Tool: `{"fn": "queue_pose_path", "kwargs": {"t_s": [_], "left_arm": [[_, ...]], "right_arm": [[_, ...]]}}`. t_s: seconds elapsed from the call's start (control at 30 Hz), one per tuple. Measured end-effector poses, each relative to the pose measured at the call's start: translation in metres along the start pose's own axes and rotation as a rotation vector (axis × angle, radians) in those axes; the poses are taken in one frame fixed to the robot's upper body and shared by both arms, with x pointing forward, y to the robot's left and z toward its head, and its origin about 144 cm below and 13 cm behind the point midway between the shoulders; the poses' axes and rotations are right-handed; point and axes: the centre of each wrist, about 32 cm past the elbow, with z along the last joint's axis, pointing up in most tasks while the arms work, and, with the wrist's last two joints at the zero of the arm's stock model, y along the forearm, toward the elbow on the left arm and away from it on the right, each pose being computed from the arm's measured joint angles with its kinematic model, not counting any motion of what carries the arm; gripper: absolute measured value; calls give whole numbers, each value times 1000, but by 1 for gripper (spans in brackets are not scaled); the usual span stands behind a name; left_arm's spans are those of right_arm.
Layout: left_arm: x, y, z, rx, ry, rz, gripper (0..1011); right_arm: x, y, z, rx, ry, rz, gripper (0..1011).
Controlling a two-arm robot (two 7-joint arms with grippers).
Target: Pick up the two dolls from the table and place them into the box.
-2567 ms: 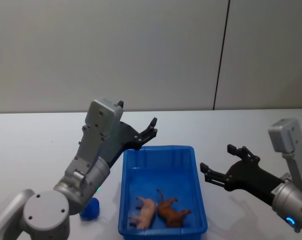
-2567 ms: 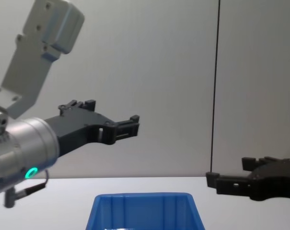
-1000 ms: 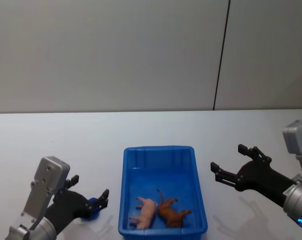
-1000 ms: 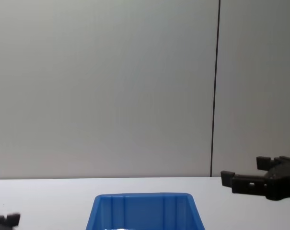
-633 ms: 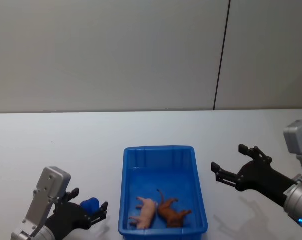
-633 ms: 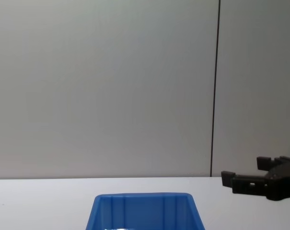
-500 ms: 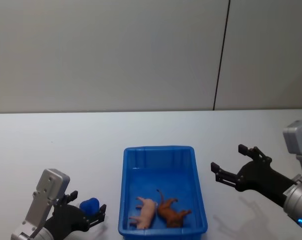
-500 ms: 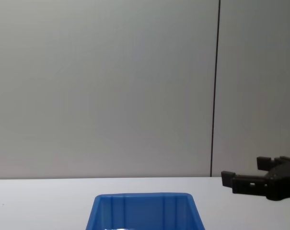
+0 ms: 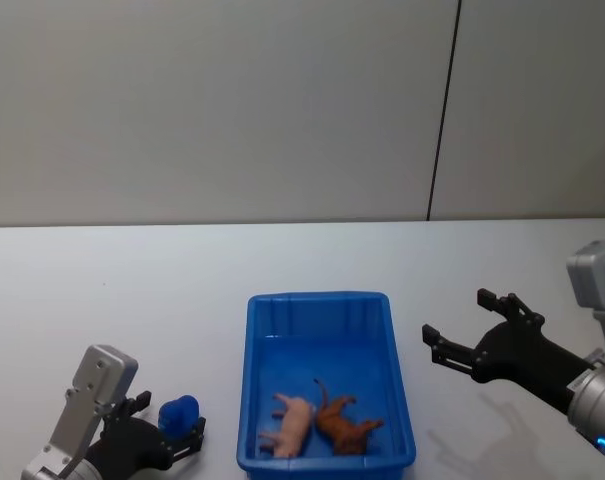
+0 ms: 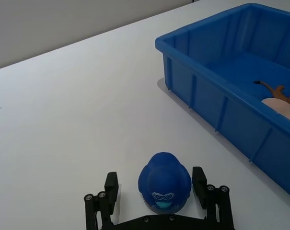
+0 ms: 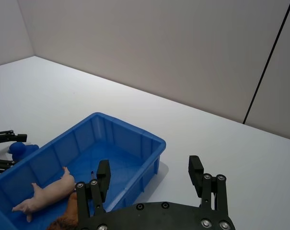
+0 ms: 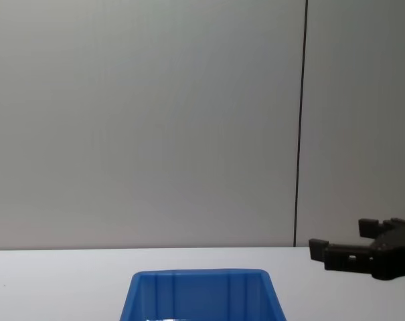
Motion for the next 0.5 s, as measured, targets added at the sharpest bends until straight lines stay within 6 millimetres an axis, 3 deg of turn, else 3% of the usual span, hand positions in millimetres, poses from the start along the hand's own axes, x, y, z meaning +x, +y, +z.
{"fn": "queue_pose_path", "kwargs": {"t_s": [0.1, 0.5], "left_arm": [[1, -2, -1, 5, -4, -6, 961], [4, -7, -3, 10, -22, -35, 622]], "right_arm": [[0, 0, 0, 0, 0, 0, 1001], [0, 0, 0, 0, 0, 0, 1001]]}}
